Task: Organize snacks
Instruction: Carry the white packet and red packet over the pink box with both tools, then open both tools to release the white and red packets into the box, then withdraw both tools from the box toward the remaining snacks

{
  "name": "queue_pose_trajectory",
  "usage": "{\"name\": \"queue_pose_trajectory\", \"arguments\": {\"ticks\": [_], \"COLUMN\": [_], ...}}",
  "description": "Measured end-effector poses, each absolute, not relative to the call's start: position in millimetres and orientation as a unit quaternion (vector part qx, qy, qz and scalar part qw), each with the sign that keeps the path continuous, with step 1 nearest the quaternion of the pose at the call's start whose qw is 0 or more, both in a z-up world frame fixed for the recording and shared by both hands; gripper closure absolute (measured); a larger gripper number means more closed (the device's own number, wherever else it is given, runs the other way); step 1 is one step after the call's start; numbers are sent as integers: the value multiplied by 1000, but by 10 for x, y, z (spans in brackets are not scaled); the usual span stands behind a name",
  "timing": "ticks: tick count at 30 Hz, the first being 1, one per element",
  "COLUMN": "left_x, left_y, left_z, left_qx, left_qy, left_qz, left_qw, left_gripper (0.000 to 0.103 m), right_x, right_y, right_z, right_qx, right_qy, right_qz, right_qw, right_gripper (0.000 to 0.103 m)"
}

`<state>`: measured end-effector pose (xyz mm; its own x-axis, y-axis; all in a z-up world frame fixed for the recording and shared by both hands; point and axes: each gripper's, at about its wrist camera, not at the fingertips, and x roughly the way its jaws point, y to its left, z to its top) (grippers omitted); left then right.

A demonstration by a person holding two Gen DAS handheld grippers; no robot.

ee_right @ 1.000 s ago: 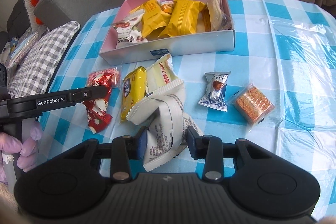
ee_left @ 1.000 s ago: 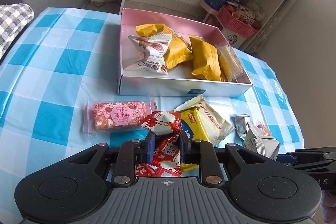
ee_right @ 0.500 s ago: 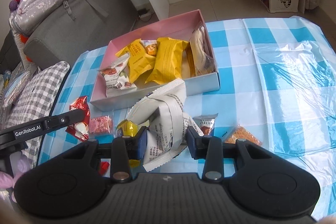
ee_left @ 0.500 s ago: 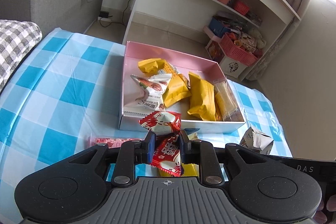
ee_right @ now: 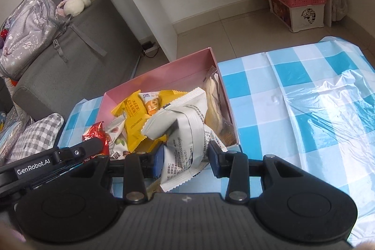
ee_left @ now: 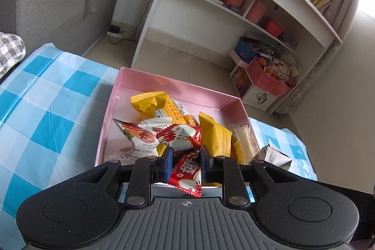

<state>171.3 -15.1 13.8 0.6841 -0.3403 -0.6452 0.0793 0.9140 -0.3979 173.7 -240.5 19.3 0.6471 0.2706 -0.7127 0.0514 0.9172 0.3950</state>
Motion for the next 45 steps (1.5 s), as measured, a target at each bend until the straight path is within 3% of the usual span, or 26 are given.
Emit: {"name": "queue_pose_trajectory", "arguments": {"ticks": [11, 13, 14, 16, 18, 24, 34, 45], "left_x": [1872, 1879, 1890, 1900, 1871, 1786, 1531, 1190], "left_y": [-175, -178, -178, -177, -197, -258, -316, -122], "left_z": [-42, -60, -70, -86, -71, 15, 44, 59], "left_qx": [-181, -177, -176, -177, -168, -138, -64, -25], "left_qy": [371, 368, 371, 379, 376, 374, 391, 420], "left_qz": [-94, -93, -89, -88, -83, -101, -104, -101], "left_qw": [906, 908, 908, 904, 907, 912, 912, 902], "left_gripper": [82, 80, 79, 69, 50, 36, 19, 9], "right_x": [1808, 1802, 1801, 1790, 1784, 1778, 1640, 1410], "right_y": [-2327, -2313, -2309, -2320, -2335, -2349, -2412, -2407], "right_z": [136, 155, 173, 211, 239, 269, 371, 459], "right_qx": [195, 192, 190, 193, 197, 191, 171, 122], "right_qy": [393, 385, 378, 368, 365, 372, 385, 402], "right_qz": [42, 40, 36, 35, 37, 34, 25, 24], "right_qw": [898, 902, 905, 909, 909, 908, 907, 907], "right_gripper": [65, 61, 52, 34, 34, 31, 16, 9]}}
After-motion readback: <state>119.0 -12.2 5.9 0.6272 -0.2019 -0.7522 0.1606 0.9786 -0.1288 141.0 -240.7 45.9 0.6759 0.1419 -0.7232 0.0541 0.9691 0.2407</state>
